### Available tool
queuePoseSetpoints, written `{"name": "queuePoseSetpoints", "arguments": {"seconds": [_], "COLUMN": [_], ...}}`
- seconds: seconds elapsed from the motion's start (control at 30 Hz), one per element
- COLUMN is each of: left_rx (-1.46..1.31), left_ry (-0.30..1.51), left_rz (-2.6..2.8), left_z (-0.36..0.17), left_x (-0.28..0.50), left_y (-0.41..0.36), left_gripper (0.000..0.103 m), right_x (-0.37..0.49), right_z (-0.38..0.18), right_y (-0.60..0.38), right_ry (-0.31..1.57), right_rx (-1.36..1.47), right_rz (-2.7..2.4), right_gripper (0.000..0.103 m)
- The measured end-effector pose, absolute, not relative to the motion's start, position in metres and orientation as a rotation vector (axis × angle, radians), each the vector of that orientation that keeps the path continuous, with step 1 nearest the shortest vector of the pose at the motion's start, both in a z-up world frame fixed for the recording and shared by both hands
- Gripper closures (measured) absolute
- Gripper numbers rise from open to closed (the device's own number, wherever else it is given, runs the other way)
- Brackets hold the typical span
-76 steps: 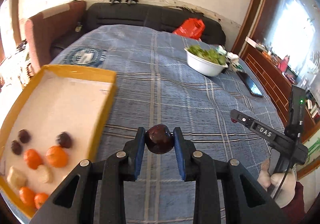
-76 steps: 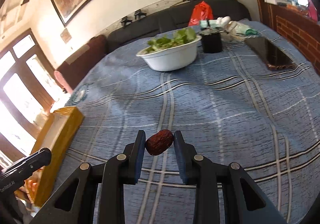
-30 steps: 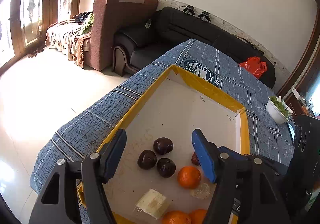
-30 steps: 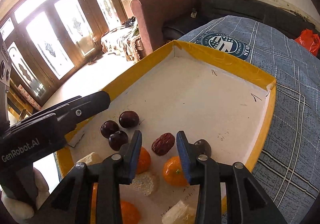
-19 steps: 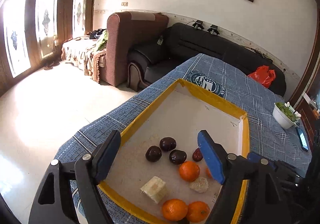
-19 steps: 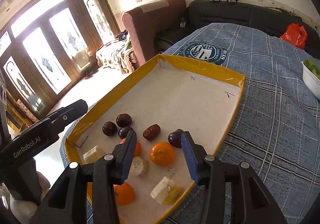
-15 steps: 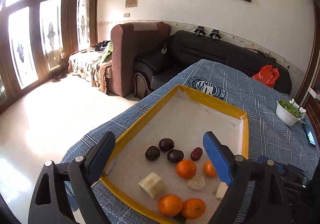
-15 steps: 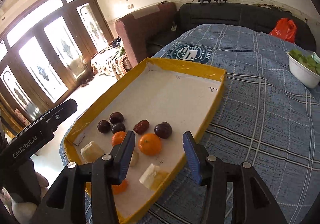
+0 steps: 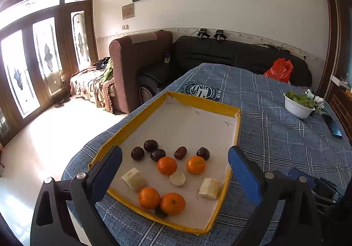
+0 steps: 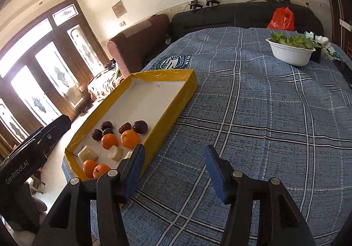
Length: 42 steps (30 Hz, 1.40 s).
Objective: Organize fruits
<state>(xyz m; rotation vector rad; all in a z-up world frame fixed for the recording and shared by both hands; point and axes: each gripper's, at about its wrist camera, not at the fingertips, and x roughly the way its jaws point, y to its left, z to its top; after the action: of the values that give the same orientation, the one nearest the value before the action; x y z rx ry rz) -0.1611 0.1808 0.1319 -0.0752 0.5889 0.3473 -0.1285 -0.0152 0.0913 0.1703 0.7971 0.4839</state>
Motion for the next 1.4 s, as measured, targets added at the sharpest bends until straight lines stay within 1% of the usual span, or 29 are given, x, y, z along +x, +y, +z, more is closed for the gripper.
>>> {"name": "queuePoseSetpoints", "arguments": {"seconds": [0.4, 0.77, 0.9, 0.93, 0.97, 1.03, 1.1, 1.17, 1.27, 1.4], "left_rx": [-0.012, 0.001, 0.012, 0.016, 0.017, 0.019, 0.026, 0.036, 0.045, -0.018], "left_ry": [0.592, 0.572, 0.481, 0.437, 0.403, 0.332, 0.299, 0.312, 0.379, 0.467], "left_rz": [0.283, 0.267, 0.326, 0.361, 0.394, 0.451, 0.468, 0.477, 0.467, 0.393], "left_z": [0.136, 0.141, 0.154, 0.158, 0.163, 0.17, 0.172, 0.169, 0.159, 0.144], "left_x": [-0.17, -0.182, -0.198, -0.205, -0.211, -0.224, -0.232, -0.233, -0.224, -0.211], "left_y": [0.139, 0.128, 0.127, 0.127, 0.127, 0.126, 0.127, 0.128, 0.13, 0.141], "left_gripper": [0.006, 0.006, 0.006, 0.005, 0.0, 0.0, 0.0, 0.0, 0.0, 0.0], "right_x": [-0.149, -0.157, -0.161, -0.162, -0.164, -0.167, -0.171, -0.173, -0.177, -0.181], "right_z": [0.098, 0.101, 0.104, 0.105, 0.106, 0.108, 0.109, 0.11, 0.11, 0.11], "right_y": [-0.048, -0.053, -0.051, -0.051, -0.05, -0.047, -0.043, -0.039, -0.033, -0.024], "right_ry": [0.748, 0.734, 0.717, 0.713, 0.708, 0.698, 0.69, 0.684, 0.677, 0.663], "right_rx": [0.177, 0.182, 0.171, 0.167, 0.16, 0.144, 0.129, 0.116, 0.096, 0.059], "right_rz": [0.456, 0.457, 0.458, 0.458, 0.459, 0.46, 0.463, 0.469, 0.475, 0.474], "right_gripper": [0.036, 0.034, 0.033, 0.033, 0.033, 0.033, 0.032, 0.031, 0.028, 0.023]}}
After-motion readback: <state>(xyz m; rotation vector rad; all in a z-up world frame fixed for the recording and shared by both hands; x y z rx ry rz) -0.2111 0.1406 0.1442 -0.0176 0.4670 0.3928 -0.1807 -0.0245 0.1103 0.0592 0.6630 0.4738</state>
